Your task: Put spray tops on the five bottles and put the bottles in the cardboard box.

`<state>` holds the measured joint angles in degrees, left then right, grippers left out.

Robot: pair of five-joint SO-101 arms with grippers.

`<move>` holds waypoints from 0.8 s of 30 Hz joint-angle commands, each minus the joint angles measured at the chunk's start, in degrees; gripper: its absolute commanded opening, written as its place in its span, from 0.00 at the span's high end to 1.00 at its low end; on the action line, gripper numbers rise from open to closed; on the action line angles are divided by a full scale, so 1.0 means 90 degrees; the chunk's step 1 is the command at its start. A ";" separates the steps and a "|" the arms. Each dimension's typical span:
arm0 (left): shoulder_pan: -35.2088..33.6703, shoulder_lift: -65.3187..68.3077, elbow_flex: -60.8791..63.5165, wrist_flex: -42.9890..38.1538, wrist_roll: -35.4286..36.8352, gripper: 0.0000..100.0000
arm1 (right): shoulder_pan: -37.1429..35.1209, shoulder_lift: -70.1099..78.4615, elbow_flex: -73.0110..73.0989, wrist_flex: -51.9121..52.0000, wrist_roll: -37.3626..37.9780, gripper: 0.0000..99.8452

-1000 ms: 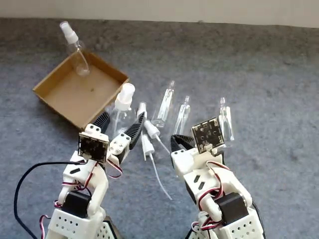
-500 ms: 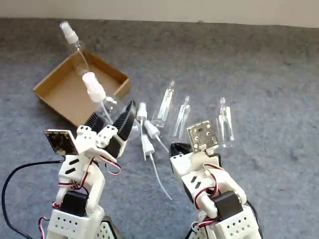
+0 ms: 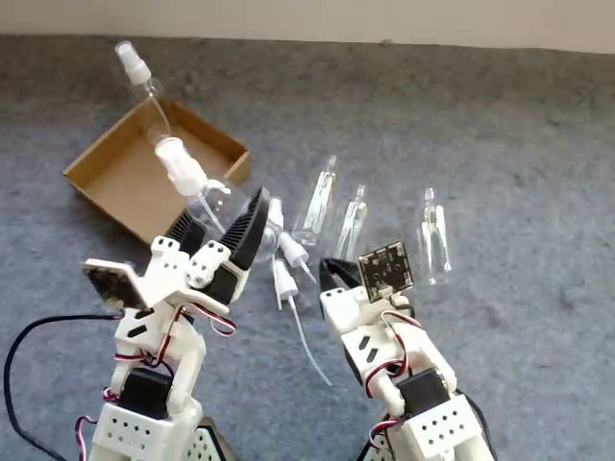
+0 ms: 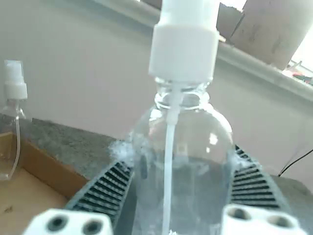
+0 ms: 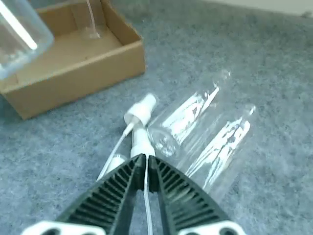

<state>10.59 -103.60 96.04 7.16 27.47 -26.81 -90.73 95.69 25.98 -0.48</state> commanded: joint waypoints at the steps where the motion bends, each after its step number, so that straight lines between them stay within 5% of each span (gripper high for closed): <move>1: 0.0103 -0.0103 0.0112 -0.0772 0.0029 0.86 | -0.0220 -0.0054 0.0239 -0.0650 -0.0010 0.99; 7: 0.0015 -0.0103 0.0112 -0.0821 0.0010 0.86 | -0.1021 -0.0063 0.0278 -0.0679 0.1143 0.99; 24: -0.0190 -0.0103 0.0112 -0.0821 0.0020 0.86 | -0.0571 -0.1538 0.0239 0.0640 0.0811 0.99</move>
<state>9.54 -103.60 96.04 1.27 27.47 -35.34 -103.74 95.78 30.55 7.43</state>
